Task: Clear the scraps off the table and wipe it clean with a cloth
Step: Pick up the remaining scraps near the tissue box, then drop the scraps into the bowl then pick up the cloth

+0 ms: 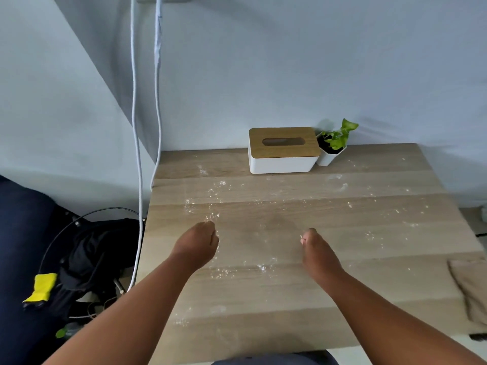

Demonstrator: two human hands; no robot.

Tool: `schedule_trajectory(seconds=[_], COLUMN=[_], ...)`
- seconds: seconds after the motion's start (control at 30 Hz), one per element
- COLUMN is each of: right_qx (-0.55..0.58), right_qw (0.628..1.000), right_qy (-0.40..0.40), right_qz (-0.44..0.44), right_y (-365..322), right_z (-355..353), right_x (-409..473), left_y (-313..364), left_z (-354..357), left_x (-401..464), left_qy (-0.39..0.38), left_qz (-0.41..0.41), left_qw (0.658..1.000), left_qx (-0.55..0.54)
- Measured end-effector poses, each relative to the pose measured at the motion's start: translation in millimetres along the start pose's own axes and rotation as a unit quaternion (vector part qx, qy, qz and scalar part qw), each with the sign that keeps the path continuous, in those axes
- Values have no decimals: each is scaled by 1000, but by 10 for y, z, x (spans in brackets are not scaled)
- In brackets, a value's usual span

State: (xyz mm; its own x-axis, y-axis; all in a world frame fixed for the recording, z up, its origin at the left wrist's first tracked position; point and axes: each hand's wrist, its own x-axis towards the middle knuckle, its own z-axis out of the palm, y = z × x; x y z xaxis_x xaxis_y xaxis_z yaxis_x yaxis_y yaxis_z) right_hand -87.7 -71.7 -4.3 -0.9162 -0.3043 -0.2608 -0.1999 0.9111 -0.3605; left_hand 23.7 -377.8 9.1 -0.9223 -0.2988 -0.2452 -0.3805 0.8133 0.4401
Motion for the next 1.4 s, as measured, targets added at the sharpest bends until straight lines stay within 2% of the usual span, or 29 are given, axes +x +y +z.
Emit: schedule_trajectory(seconds=[0.27, 0.6, 0.9, 1.0, 1.13, 1.23, 1.4], right_qx=[18, 41, 107, 211, 365, 420, 471], right_qw=[996, 994, 989, 966, 905, 877, 843], right_qy=[72, 54, 32, 58, 106, 111, 119], right_qz=[58, 91, 97, 136, 191, 206, 229], right_y=[455, 876, 1136, 1371, 1745, 2063, 2686], right_z=[-125, -68, -165, -321, -528, -634, -769], right_x=[-618, -1331, -1597, -1681, -1786, -1892, -2096], left_y=[416, 842, 1500, 1929, 2534, 2977, 3651], left_z=[391, 935, 1317, 1446, 1566, 1635, 1875], left_x=[-308, -697, -895, -944, -1064, -1133, -1277], left_qy=[-50, -96, -144, -154, -186, -207, -229], left_qz=[26, -18, -18, -38, -72, -85, -65], left_qw=[998, 987, 981, 971, 940, 921, 924], left_qx=[-11, -126, -127, -177, -278, -320, -300])
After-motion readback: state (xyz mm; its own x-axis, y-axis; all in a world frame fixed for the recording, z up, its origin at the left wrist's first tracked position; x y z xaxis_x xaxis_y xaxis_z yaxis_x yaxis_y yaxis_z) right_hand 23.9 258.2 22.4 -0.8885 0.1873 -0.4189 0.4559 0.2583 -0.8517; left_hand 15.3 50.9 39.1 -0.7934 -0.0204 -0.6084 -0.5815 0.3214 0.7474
